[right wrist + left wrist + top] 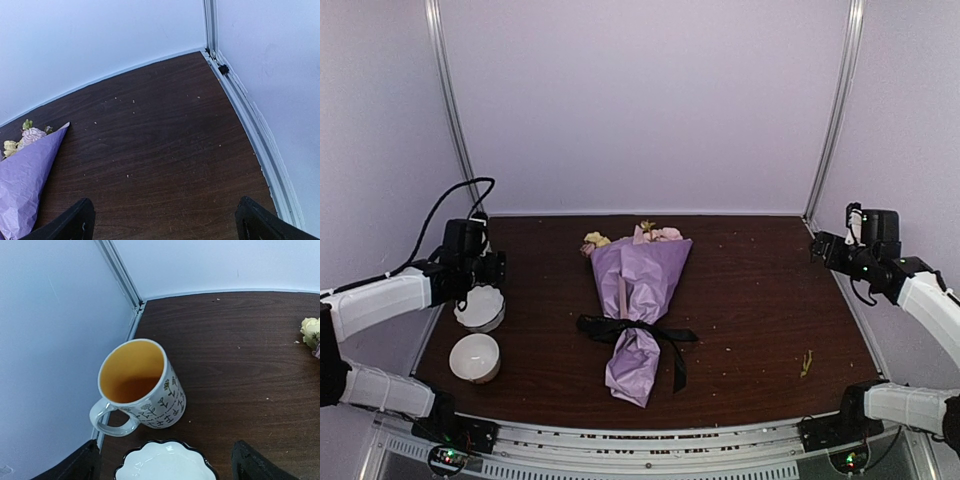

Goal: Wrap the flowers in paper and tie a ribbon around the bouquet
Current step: Reset both arms

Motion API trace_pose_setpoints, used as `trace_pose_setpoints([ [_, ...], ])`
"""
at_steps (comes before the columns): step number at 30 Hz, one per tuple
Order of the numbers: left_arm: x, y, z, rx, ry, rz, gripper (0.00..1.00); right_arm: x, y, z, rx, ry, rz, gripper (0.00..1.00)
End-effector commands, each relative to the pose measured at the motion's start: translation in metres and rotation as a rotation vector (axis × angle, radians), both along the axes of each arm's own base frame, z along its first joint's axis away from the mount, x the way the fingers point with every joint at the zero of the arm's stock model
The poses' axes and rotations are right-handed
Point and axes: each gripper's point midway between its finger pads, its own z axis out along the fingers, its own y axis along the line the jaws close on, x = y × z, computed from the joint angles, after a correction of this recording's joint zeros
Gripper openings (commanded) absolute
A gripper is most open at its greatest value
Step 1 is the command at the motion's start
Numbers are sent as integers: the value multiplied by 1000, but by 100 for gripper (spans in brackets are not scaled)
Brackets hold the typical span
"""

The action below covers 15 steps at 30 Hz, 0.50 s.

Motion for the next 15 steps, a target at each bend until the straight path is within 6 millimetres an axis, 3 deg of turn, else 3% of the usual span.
trace_pose_setpoints([
  [1,-3,19,13,19,-99,55,95,0,-3,-18,50,7,-26,100],
  [9,-12,52,18,63,-206,134,97,-7,-4,-25,34,-44,-24,100],
  [15,-14,54,-14,48,-185,104,98,-10,0,-27,80,-125,-15,100],
])
